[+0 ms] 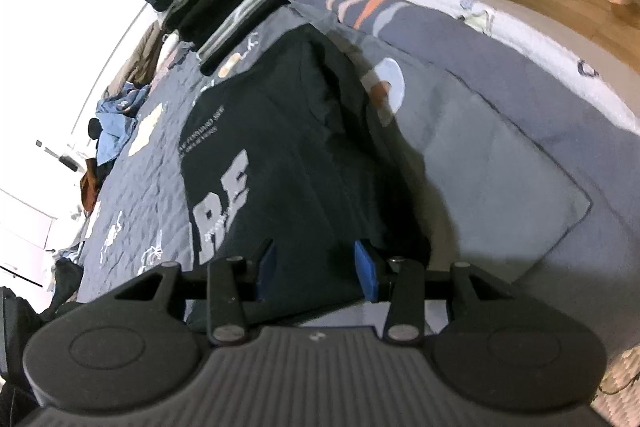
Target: Fold clothes
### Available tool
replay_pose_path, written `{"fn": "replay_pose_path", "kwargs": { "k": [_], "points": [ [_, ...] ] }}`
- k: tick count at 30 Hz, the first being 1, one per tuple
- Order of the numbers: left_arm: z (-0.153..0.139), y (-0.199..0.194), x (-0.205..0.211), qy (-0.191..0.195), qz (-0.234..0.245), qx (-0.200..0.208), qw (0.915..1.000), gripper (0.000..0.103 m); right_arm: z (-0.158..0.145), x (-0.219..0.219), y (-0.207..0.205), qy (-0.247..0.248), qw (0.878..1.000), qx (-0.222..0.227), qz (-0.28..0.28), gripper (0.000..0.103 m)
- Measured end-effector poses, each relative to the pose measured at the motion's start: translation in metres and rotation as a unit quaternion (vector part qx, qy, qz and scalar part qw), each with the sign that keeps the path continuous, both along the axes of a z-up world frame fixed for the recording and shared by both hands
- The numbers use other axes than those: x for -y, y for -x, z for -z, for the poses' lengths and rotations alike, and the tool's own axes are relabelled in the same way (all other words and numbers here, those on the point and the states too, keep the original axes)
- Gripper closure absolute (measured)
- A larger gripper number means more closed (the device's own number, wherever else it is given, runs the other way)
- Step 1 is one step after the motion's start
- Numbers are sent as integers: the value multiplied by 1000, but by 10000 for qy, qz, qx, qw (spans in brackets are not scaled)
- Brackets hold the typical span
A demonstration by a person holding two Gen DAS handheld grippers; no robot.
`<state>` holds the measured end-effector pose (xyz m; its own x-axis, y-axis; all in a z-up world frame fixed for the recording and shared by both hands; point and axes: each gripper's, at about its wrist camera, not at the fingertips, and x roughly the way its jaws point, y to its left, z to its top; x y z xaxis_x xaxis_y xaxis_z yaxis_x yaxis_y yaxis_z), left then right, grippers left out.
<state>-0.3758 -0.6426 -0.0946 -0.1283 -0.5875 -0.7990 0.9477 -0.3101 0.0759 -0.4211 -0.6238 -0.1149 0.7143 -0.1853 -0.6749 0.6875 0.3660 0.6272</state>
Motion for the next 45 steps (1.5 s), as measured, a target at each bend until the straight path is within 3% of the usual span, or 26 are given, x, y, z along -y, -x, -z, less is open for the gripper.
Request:
{"fn": "replay_pose_path", "kwargs": {
  "k": [8, 14, 18, 23, 28, 30, 32, 35, 38, 42, 45],
  "points": [
    [-12, -11, 4, 29, -421, -1046, 9936, 98, 10, -5, 5, -76, 10000, 38, 25, 61],
    [3, -21, 25, -105, -863, -1496, 9849, 98, 10, -6, 4, -54, 10000, 23, 6, 61],
    [26, -21, 27, -457, -901, -1256, 9869, 98, 12, -7, 5, -79, 10000, 56, 20, 61],
    [29, -24, 18, -415, -885, -1286, 9869, 97, 14, -7, 6, -84, 9999, 91, 3, 61],
    [13, -41, 20, -36, -1212, -1473, 9816, 96, 13, -8, 6, -55, 10000, 76, 4, 61],
    [5, -56, 29, 97, -1462, -1637, 9756, 95, 13, -8, 6, -61, 9999, 79, 14, 61],
    [0, -78, 40, 263, -1791, -1866, 9656, 87, 12, -10, 6, -43, 10000, 64, 1, 61],
    [-7, -115, 56, 525, -2351, -2217, 9449, 52, 11, -10, 6, -33, 10000, 43, -11, 61],
    [-7, -160, 74, 697, -2922, -2573, 9185, 49, 11, -10, 6, -19, 10000, 25, -26, 61],
    [3, -217, 95, 651, -3570, -3335, 8701, 48, 10, -11, 5, 8, 10000, -4, -52, 61],
    [13, -243, 108, 616, -3861, -3742, 8409, 46, 10, -10, 5, 11, 10000, -1, -71, 61]
  ]
}}
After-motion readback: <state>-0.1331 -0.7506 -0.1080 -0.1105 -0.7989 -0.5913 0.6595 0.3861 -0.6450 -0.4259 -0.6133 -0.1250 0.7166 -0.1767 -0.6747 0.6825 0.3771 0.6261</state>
